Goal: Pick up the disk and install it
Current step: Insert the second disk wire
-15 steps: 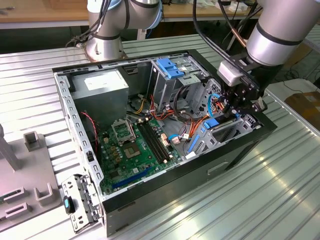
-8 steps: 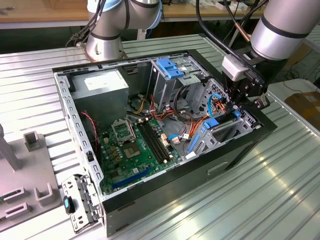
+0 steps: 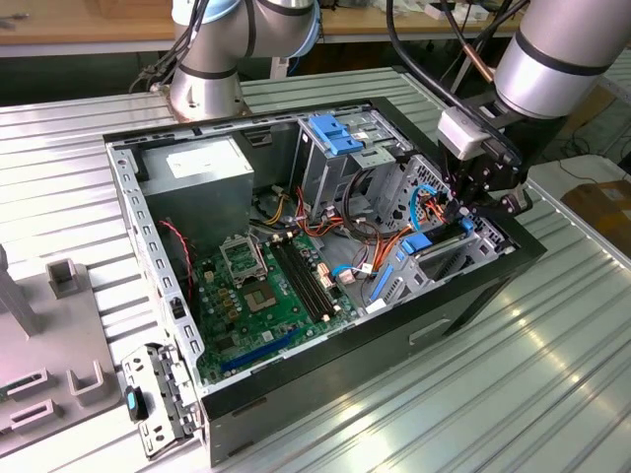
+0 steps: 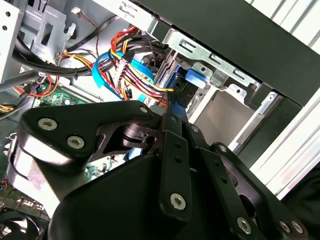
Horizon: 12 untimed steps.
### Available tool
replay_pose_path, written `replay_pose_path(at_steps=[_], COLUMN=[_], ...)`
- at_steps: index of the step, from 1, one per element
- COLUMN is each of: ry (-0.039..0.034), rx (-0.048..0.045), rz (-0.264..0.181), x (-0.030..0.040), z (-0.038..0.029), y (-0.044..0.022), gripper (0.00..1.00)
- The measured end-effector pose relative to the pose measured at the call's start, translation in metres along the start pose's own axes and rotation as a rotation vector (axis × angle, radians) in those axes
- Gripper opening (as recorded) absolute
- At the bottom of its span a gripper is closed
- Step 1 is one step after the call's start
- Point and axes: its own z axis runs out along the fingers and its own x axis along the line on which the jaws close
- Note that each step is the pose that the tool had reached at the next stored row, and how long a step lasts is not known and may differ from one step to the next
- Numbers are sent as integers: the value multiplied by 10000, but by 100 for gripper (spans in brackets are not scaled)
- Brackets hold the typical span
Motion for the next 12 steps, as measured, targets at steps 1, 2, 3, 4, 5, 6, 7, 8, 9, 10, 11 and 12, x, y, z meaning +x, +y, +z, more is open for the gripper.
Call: replay_pose_path(at_steps=[1, 2, 3, 4, 5, 6, 7, 8, 9, 10, 11, 12], ry=[0, 1, 0, 1, 1, -1, 0, 1, 1, 8, 4, 3], rx=[0, 0, 0, 0, 0, 0, 0, 0, 0, -1, -5, -18], rz=[0, 0, 0, 0, 0, 0, 0, 0, -1, -1, -1, 2], x=[0, 0, 0, 0, 0, 0, 0, 0, 0, -1, -1, -2], z=[0, 0, -1, -1, -1, -1, -1, -2, -2, -21, -35, -54], y=[0, 0, 0, 0, 0, 0, 0, 0, 0, -2, -4, -10], gripper=[11, 11, 11, 11, 11, 11, 11, 11, 11, 11, 11, 11])
